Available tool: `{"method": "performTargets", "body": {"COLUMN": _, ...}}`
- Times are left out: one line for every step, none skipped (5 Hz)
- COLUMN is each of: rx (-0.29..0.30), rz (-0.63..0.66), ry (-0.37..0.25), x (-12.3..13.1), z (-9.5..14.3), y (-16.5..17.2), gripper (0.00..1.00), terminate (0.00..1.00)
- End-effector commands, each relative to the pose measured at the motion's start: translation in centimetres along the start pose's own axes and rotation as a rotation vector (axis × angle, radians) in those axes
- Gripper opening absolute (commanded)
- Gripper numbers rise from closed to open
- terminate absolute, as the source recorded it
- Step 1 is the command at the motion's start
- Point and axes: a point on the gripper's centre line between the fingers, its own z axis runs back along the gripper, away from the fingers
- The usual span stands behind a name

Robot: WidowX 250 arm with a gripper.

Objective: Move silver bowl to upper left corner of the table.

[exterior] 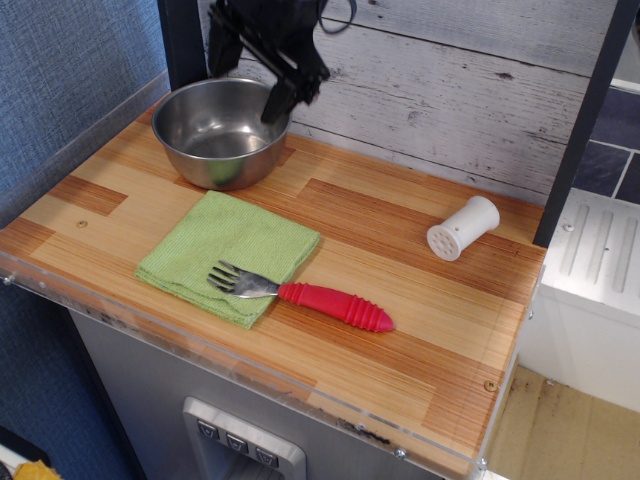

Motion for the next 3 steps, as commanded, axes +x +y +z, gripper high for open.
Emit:
{"method": "performTargets", "body": {"rx": 0.004, "rz": 0.108, "ry": -0.194, "x": -0.89, "z": 5.85, "y": 2.67, "gripper": 1.00, "terminate": 0.00}}
{"method": "performTargets", "body": {"rx": 0.004, "rz": 0.108, "ry": -0.194, "x": -0.89, "z": 5.85, "y": 2.67, "gripper": 1.00, "terminate": 0.00}}
{"method": "performTargets", "body": {"rx": 0.004, "rz": 0.108, "ry": -0.194, "x": -0.89, "z": 5.85, "y": 2.67, "gripper": 1.00, "terminate": 1.00}}
